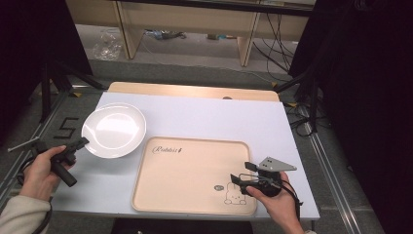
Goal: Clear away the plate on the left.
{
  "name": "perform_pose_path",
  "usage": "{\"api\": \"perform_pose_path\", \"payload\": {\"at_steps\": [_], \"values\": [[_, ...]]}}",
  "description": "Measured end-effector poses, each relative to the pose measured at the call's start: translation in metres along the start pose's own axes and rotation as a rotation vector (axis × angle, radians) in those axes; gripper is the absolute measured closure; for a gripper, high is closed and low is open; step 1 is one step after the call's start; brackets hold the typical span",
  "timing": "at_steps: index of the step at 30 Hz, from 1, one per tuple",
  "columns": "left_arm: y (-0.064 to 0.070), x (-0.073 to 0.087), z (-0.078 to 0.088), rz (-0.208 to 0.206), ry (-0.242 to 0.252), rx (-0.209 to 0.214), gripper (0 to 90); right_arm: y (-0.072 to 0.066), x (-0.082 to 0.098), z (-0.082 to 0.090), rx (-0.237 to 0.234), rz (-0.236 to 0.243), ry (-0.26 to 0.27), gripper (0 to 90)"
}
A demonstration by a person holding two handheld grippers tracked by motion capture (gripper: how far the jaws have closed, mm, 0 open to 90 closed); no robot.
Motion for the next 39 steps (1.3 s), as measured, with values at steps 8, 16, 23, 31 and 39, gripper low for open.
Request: {"api": "perform_pose_path", "payload": {"at_steps": [8,16,23,31,39], "values": [[0.003,0.003,-0.005,0.003,-0.021,0.007,87.0,0.002,0.001,0.003,0.017,0.003,0.010,26.6],[0.010,0.008,-0.006,0.044,-0.038,0.010,87.0,0.003,0.001,0.002,0.034,0.004,0.038,26.7],[0.013,0.010,-0.007,0.042,-0.040,0.017,87.1,0.002,0.001,0.002,0.021,-0.002,0.036,26.8],[0.017,0.013,-0.007,0.076,-0.040,0.026,87.0,0.000,0.000,0.002,0.026,-0.010,0.044,26.8],[0.020,0.017,-0.010,0.056,-0.052,0.050,87.0,0.000,0.000,0.001,-0.009,-0.022,0.027,26.9]]}}
Point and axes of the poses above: each handheld gripper's, and its own axes: z roughly backward along the jaws, x roughly out of its underside, y roughly to its right, the point moved 2 cm from there along -z, roughly forward along the jaws, and after that the axes turned 6 degrees about x, right-handed, at the moved point
